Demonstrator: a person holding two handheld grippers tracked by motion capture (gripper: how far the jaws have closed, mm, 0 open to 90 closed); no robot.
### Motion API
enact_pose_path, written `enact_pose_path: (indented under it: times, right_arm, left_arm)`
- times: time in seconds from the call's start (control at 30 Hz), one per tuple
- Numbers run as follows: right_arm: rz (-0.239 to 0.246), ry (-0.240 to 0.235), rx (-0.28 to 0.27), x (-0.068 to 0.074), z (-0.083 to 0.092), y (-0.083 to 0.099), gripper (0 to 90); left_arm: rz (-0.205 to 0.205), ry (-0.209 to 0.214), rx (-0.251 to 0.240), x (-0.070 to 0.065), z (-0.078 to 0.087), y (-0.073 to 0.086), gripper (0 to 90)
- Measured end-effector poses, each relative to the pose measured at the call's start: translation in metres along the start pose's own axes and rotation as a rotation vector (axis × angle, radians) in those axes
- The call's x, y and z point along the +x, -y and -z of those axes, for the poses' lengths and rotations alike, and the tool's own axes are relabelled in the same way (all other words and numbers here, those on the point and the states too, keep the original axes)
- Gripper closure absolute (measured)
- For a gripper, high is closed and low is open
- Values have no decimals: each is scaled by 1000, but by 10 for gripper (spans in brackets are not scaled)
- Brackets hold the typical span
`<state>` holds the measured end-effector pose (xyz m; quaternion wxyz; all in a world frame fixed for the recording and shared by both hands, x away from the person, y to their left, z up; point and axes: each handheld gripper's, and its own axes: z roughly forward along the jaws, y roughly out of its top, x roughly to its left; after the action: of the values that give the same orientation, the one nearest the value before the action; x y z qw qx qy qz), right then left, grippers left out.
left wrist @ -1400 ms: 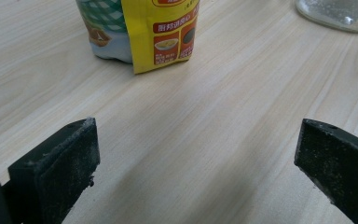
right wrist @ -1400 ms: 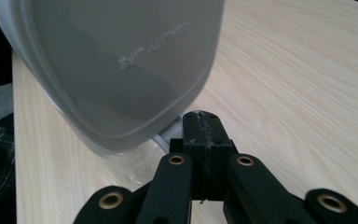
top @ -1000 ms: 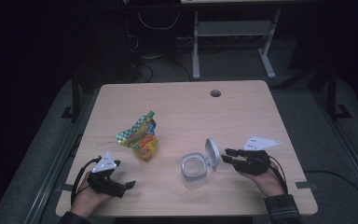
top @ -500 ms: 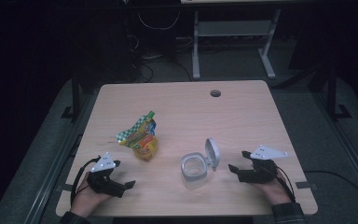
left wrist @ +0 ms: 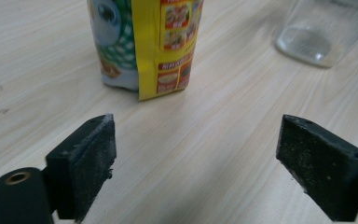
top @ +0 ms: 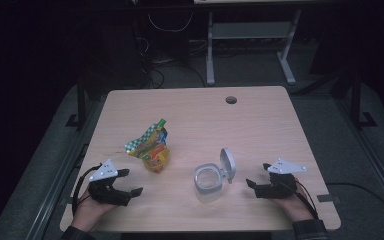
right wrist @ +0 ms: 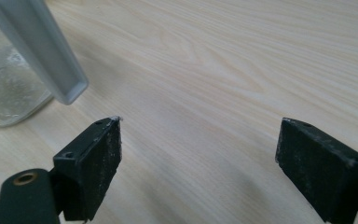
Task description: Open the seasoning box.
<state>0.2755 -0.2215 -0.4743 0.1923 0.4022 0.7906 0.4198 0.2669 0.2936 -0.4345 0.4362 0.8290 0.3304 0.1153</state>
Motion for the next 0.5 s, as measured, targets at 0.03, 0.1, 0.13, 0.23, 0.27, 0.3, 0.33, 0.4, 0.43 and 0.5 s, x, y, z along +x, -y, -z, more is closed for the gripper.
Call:
enact_pose_path:
  times: [0.03,0.1,0.13,0.23,0.27,0.3,0.33,0.4,0.43,0.5]
  right_arm:
    - [-1,3,3,0,0,0,136]
    - [-2,6,8,-1,0,1,136]
    - [-4,7,10,-1,-1,1,136]
    - [-4,9,20,-1,-3,1,136]
    - [-2,10,21,-1,-4,1,136]
    - [-6,14,25,0,-4,2,136]
    - [-8,15,31,0,-5,1,136]
    - [-9,18,30,0,-5,1,136]
    - [-7,17,30,-1,-5,1,136]
    - [-9,20,34,-1,-6,1,136]
  left_arm:
    - [4,0,-8,0,1,-2,135]
    - [8,2,-20,1,5,-6,142]
    - [10,3,-30,2,6,-8,145]
    - [16,5,-43,3,10,-13,148]
    - [4,-8,-46,3,12,-16,148]
    - [1,-12,-55,3,13,-18,148]
    - [3,-9,-71,3,16,-21,149]
    - [18,7,-97,5,19,-24,159]
    - [20,10,-99,5,20,-26,160]
    - [9,11,-106,6,22,-31,160]
